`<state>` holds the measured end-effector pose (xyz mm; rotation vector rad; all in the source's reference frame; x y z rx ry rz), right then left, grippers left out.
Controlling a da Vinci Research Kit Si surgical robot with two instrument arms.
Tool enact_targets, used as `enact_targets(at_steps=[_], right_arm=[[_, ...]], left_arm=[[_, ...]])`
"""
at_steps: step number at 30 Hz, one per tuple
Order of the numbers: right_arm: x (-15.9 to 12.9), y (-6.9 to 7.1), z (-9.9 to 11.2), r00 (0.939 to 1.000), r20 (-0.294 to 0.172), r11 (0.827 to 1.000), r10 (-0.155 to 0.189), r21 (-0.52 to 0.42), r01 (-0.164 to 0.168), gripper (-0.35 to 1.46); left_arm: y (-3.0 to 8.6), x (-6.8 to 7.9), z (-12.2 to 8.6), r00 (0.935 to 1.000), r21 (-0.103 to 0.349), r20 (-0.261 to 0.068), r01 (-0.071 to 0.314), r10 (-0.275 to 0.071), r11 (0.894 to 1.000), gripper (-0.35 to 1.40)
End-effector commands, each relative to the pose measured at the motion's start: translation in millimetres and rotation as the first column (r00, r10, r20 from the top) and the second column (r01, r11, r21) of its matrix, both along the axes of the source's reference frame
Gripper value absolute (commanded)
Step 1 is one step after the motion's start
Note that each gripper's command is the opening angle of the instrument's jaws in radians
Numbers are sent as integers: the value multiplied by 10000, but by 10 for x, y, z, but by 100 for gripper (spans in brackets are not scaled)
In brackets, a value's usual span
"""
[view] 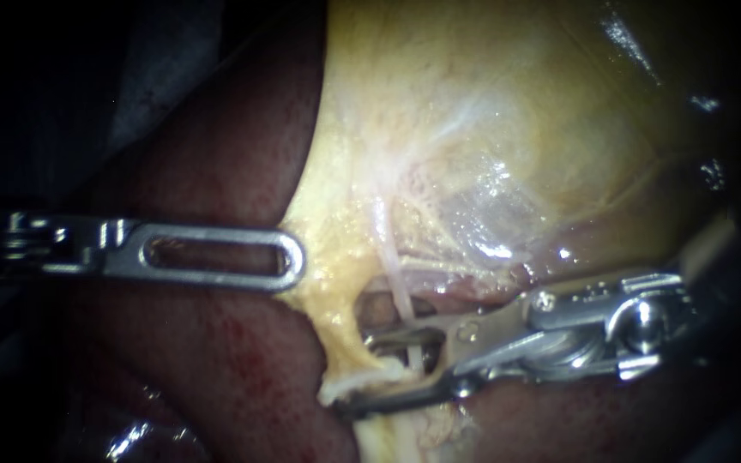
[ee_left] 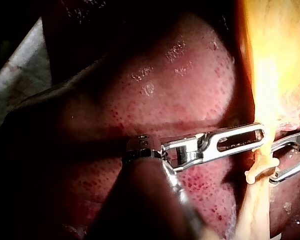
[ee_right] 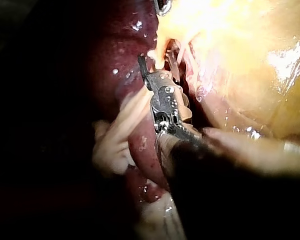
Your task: Going back first clip left tube
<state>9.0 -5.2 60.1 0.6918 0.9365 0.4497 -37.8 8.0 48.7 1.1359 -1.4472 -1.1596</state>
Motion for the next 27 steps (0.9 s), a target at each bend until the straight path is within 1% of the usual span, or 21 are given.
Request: enact_targets(at_steps=[1,3,8,14,18,20,22,27], right_arm=[[-4,5,-4,10000,-9,10000,29,-47,-30,41],[-11,12,-11,9999,9,9999,119,-95,-119,41],[-34,37,-32,9996,21,9991,293,-292,-292,40],[-70,75,-59,9985,19,9962,552,-680,-549,39],[-93,95,-68,9975,96,9939,703,-863,-692,39],[-103,103,-71,9966,157,9926,804,-923,-786,39],[-110,106,-71,9958,212,9916,894,-960,-870,39],[-122,104,-70,9934,337,9886,1101,-1069,-1059,41]], left_arm=[[0,0,0,10000,-1,3,-2,2,10000,-35],[0,0,1,10000,-2,2,-2,2,10000,-35],[0,0,2,10000,-4,3,-4,4,10000,-35],[1,-1,4,10000,-7,1,-4,4,10000,-35],[2,-1,6,10000,-13,-26,-20,20,10000,-35],[2,-2,7,10000,-16,-27,-20,20,10000,-35],[2,-2,8,10000,-18,-28,-20,20,10000,-35],[2,-4,11,10000,-30,-65,-26,26,10000,-35]])
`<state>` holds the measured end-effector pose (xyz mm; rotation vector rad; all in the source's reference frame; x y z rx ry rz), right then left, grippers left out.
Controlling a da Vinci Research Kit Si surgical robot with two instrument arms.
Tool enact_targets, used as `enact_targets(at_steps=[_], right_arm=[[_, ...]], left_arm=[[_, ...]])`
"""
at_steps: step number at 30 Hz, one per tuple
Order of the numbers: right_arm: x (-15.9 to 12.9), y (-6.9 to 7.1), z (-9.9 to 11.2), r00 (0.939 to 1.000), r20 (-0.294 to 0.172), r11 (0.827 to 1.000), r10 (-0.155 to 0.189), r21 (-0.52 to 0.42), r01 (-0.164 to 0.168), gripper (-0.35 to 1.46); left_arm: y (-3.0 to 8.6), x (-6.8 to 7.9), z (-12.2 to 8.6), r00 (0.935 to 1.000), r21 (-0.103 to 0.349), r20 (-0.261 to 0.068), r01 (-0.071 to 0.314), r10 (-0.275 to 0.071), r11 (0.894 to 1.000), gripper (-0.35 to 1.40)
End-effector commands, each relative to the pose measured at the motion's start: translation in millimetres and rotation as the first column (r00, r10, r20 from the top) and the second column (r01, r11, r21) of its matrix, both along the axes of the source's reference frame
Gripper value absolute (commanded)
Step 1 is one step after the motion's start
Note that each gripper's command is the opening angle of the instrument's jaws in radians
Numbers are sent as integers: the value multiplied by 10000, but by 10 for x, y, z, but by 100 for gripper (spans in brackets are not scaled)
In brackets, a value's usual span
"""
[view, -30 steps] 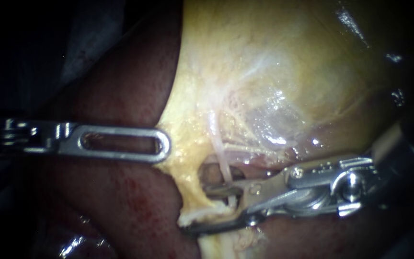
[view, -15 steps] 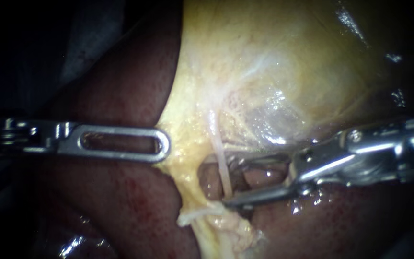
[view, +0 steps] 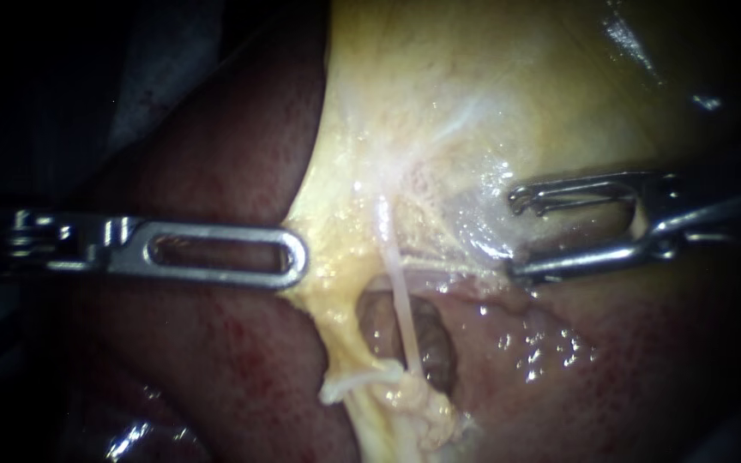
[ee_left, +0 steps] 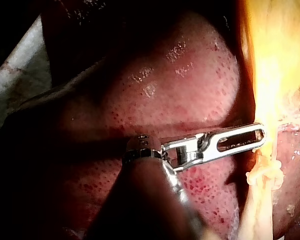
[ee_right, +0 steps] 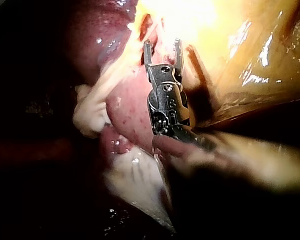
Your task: Going back first clip left tube
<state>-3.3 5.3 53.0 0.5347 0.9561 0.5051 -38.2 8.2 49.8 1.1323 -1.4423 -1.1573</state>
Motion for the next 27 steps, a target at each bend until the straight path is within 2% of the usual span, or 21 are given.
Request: enact_targets(at_steps=[1,9,21,27], right_arm=[[-1,-1,1,10000,-3,10000,-15,-22,15,41],[-2,-2,2,10000,-6,10000,-22,18,22,40],[-2,-4,3,10000,-10,10000,-29,4,29,41],[-2,-6,4,10000,-13,10000,-35,-9,35,41]], left_arm=[[0,-1,1,10000,-9,-20,9,-9,10000,-35],[-2,-8,10,10000,-58,-78,-41,41,10000,-35],[-14,-52,47,9989,-139,-264,-381,378,9992,-35],[-15,-64,58,9985,-198,-327,-448,441,9988,-35]])
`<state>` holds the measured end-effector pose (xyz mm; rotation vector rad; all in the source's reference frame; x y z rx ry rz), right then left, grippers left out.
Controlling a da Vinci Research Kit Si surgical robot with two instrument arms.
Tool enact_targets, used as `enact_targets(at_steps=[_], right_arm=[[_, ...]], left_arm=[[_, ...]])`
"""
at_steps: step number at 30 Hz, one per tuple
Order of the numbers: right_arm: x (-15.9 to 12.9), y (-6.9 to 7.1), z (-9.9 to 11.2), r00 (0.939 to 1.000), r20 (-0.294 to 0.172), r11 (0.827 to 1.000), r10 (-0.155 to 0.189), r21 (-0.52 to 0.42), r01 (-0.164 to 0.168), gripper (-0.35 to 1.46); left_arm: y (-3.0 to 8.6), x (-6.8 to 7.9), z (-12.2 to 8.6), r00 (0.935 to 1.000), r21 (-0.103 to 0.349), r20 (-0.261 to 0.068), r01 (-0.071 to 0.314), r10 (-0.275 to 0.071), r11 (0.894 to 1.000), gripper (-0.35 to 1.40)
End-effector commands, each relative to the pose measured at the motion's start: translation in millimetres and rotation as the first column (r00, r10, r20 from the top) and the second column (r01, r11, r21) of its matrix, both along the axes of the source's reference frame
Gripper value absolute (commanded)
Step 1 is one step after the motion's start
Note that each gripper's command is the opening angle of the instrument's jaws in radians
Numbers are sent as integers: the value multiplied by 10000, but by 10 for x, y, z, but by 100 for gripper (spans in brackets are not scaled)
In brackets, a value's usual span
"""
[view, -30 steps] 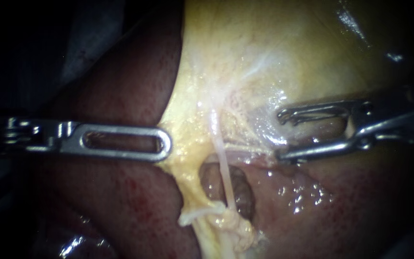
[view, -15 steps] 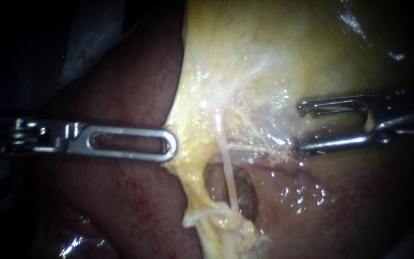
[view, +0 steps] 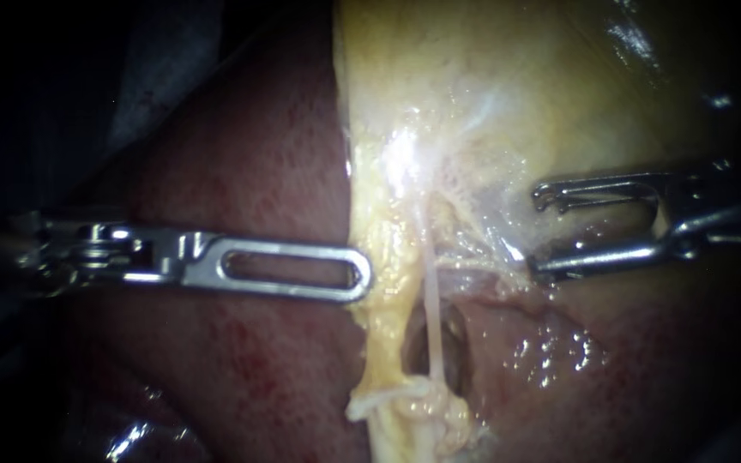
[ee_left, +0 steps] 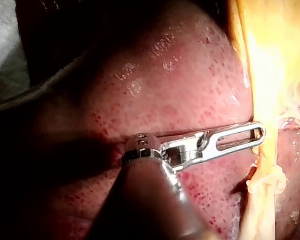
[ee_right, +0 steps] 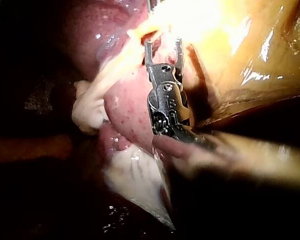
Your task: Going back first clip left tube
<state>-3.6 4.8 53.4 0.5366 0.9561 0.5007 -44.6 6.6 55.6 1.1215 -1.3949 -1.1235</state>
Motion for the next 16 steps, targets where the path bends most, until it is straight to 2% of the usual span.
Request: enact_targets(at_steps=[1,16], right_arm=[[0,0,0,10000,-2,10000,6,-6,-6,41],[-3,-3,-1,10000,-8,10000,-5,-15,5,41]], left_arm=[[1,-1,2,10000,-10,-28,-22,22,10000,-35],[2,2,5,10000,-8,-11,-49,49,10000,-35]])
